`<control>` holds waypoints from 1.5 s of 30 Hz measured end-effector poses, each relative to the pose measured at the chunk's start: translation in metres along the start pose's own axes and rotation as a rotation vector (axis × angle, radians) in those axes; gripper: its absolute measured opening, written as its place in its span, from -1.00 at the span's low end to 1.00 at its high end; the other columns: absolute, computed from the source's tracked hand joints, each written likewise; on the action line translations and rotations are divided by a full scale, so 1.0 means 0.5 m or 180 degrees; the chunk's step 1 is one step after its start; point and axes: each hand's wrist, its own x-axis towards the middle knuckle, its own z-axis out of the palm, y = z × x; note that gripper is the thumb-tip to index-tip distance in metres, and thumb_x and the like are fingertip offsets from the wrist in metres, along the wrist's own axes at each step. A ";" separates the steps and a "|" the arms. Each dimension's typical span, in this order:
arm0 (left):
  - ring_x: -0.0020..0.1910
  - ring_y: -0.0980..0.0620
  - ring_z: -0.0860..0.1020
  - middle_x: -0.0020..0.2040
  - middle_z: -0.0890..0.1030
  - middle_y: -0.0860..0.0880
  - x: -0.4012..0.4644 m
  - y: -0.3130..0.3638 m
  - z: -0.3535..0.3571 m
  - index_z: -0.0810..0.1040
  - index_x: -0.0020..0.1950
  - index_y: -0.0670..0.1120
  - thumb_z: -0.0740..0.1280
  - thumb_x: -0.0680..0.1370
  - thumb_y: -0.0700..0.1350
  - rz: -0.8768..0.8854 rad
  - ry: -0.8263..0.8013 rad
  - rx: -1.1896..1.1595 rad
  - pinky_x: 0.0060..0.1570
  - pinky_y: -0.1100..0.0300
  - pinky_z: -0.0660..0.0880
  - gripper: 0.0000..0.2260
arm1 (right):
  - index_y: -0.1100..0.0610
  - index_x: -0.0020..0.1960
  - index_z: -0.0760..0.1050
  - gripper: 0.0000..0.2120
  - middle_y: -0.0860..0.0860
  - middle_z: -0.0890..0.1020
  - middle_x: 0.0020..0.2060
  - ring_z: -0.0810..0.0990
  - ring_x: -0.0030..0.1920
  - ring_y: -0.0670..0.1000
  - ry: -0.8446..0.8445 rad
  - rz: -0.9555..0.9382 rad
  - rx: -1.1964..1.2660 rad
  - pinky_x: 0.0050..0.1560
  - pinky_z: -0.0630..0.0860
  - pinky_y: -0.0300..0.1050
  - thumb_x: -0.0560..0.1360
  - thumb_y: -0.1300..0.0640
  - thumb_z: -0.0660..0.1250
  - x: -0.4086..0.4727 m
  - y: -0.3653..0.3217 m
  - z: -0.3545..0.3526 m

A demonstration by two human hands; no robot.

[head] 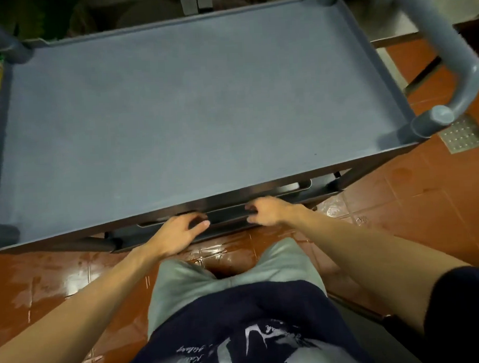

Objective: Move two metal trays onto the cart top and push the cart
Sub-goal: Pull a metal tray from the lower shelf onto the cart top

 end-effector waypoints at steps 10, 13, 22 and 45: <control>0.35 -0.18 0.43 0.39 0.47 -0.18 0.240 -0.135 0.137 0.39 0.42 -0.11 0.30 0.58 -0.04 -0.0562 0.0114 0.0900 0.30 0.00 0.41 -0.57 | 0.15 0.29 0.45 -0.63 0.16 0.54 0.23 0.51 0.21 0.20 0.0871 0.0293 -0.1023 0.19 0.45 0.05 0.48 0.21 0.33 0.232 0.120 0.112; 0.37 -0.20 0.40 0.38 0.47 -0.18 0.281 -0.152 0.173 0.40 0.42 -0.11 0.31 0.57 -0.11 -0.0523 0.0271 0.1209 0.32 -0.07 0.40 -0.58 | 0.19 0.23 0.49 -0.68 0.18 0.56 0.21 0.51 0.21 0.20 0.1249 0.0150 -0.1483 0.27 0.40 0.09 0.49 0.26 0.34 0.268 0.134 0.135; 0.11 -0.20 0.60 0.19 0.63 -0.16 0.298 -0.193 0.174 0.53 0.29 -0.03 0.23 0.63 -0.04 -0.0341 0.0556 0.1352 0.07 -0.02 0.53 -0.74 | 0.25 0.14 0.51 -0.81 0.22 0.57 0.15 0.53 0.15 0.21 0.1296 -0.0324 -0.1466 0.17 0.46 0.04 0.55 0.22 0.31 0.264 0.132 0.103; -0.14 -0.22 0.59 -0.15 0.62 -0.21 0.093 -0.097 0.045 0.58 0.06 -0.19 0.24 0.63 -0.08 -0.0583 0.0926 0.0883 -0.17 0.04 0.45 -0.79 | 0.15 0.12 0.54 -0.77 0.15 0.64 0.03 0.59 0.02 0.17 0.1540 -0.0235 -0.1780 0.12 0.50 0.02 0.61 0.05 0.20 0.050 0.057 0.033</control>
